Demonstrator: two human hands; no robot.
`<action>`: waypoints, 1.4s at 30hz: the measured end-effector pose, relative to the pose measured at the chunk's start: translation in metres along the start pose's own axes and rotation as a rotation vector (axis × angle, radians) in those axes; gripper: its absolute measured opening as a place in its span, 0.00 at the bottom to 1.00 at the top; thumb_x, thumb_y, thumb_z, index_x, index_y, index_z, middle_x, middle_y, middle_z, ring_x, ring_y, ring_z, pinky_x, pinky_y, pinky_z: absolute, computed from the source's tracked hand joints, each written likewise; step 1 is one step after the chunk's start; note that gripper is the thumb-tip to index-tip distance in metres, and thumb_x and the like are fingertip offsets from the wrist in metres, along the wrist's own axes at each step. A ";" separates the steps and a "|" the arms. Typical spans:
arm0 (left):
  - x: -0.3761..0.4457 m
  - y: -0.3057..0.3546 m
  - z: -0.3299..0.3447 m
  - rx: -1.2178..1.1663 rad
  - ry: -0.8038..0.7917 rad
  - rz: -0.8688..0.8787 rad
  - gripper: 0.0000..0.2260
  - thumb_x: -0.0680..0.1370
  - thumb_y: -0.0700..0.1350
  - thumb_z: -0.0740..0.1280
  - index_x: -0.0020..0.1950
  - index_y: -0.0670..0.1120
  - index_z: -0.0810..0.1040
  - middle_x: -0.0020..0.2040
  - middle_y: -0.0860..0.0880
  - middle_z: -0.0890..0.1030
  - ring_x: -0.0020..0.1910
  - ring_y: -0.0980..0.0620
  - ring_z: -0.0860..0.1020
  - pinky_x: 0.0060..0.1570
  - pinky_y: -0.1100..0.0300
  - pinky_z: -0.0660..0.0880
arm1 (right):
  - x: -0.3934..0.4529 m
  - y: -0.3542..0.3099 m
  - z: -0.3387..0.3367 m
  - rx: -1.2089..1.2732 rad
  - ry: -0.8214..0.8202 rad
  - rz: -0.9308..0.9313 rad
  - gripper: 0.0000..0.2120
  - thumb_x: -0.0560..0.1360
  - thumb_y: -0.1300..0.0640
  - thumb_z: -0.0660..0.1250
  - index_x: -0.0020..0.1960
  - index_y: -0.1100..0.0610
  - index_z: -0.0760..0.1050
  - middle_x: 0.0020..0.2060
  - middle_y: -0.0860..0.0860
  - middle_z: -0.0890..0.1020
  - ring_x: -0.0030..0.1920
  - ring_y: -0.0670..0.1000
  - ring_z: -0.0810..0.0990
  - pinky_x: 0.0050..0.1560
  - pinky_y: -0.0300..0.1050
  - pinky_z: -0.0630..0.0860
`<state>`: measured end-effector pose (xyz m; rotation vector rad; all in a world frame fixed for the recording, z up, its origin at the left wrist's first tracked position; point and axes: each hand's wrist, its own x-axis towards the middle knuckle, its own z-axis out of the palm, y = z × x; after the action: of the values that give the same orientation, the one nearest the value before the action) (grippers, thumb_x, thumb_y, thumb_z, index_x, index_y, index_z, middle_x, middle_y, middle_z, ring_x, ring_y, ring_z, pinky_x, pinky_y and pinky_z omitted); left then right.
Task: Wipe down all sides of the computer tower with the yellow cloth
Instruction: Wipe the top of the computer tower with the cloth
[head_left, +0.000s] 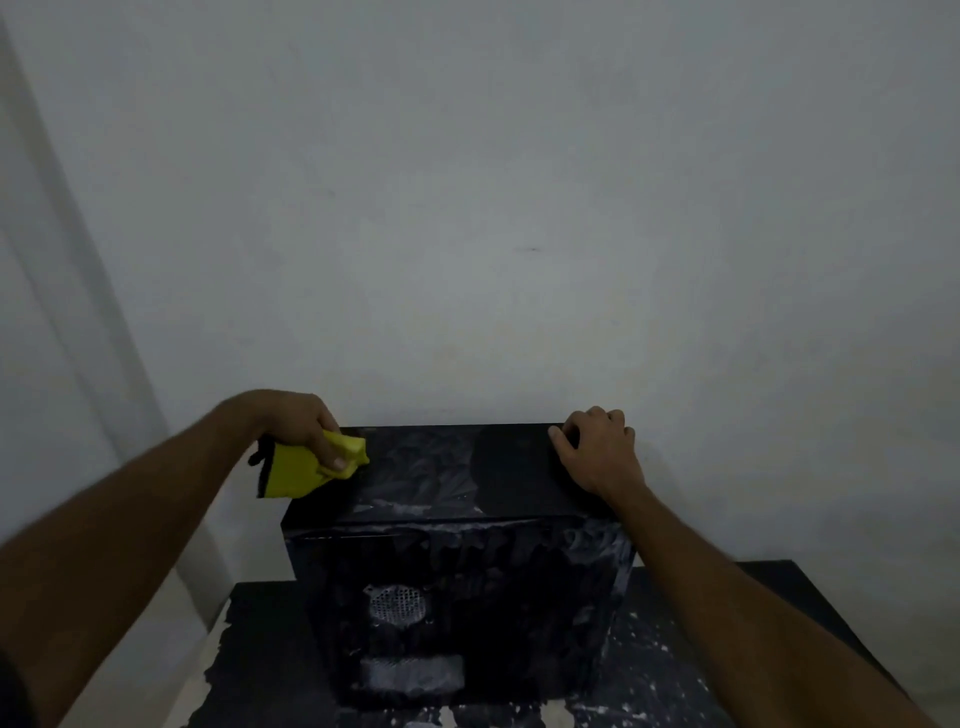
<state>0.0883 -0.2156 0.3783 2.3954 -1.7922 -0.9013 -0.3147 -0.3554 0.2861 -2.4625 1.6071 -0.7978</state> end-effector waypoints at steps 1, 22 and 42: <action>0.000 0.000 -0.001 0.011 -0.007 -0.010 0.12 0.67 0.54 0.83 0.45 0.52 0.89 0.44 0.52 0.88 0.45 0.49 0.85 0.40 0.60 0.79 | 0.000 -0.001 -0.001 -0.002 0.000 -0.001 0.19 0.82 0.39 0.59 0.49 0.53 0.78 0.49 0.53 0.77 0.56 0.57 0.70 0.57 0.56 0.70; 0.030 0.017 0.023 -0.056 0.378 0.129 0.17 0.70 0.51 0.82 0.56 0.50 0.84 0.50 0.52 0.80 0.51 0.47 0.79 0.46 0.56 0.74 | 0.000 -0.003 -0.001 0.008 -0.010 0.003 0.18 0.82 0.41 0.59 0.49 0.53 0.77 0.49 0.53 0.78 0.55 0.57 0.71 0.57 0.56 0.71; -0.008 0.012 0.013 -0.029 0.059 0.119 0.13 0.64 0.55 0.84 0.45 0.54 0.88 0.44 0.54 0.87 0.44 0.51 0.85 0.42 0.57 0.80 | 0.000 0.000 0.000 0.012 -0.008 0.006 0.19 0.81 0.38 0.60 0.51 0.52 0.77 0.48 0.52 0.77 0.55 0.56 0.71 0.57 0.56 0.71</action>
<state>0.0706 -0.2085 0.3752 2.2464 -1.8639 -0.8295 -0.3142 -0.3554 0.2863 -2.4483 1.6022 -0.7932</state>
